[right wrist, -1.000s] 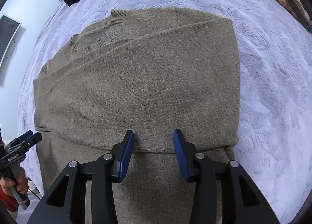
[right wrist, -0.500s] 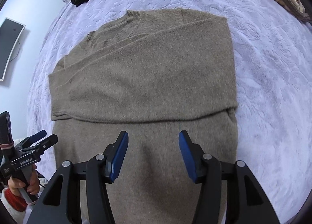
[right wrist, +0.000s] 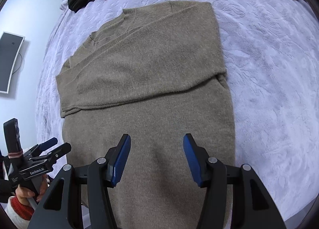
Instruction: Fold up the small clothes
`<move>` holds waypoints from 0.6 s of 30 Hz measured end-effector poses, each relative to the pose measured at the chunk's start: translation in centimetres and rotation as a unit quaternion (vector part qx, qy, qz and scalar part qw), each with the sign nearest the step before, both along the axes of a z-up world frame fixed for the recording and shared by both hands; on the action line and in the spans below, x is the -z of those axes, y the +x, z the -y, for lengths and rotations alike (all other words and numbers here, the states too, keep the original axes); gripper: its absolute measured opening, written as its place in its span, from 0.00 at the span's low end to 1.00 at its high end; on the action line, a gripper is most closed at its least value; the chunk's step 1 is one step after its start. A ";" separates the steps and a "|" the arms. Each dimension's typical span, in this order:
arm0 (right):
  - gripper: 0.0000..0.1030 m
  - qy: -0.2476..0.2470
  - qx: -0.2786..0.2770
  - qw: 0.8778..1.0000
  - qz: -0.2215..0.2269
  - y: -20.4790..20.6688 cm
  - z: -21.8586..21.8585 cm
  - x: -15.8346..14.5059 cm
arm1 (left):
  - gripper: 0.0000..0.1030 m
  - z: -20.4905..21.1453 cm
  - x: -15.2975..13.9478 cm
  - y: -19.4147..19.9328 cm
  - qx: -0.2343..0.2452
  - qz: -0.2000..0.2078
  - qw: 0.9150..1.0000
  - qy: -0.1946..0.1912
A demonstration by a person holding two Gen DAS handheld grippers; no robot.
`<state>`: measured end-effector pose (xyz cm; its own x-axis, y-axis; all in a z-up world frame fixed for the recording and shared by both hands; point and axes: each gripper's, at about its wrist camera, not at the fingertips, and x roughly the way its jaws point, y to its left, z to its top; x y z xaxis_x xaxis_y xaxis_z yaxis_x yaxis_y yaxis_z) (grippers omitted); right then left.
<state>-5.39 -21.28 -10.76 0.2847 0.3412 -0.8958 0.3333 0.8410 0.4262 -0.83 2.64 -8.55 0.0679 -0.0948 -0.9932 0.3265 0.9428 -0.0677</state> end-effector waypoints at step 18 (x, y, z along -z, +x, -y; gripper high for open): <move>0.57 0.032 -0.111 0.993 0.006 -1.6 -0.5 -0.6 | 0.97 -0.7 -3.9 -8.0 -0.106 0.017 0.994 0.028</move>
<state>-7.00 -20.83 -10.17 0.2067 0.4539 -0.8668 0.1368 0.8638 0.4849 -8.79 3.29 -4.66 0.1142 -0.0194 -0.9933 0.1216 0.9926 -0.0054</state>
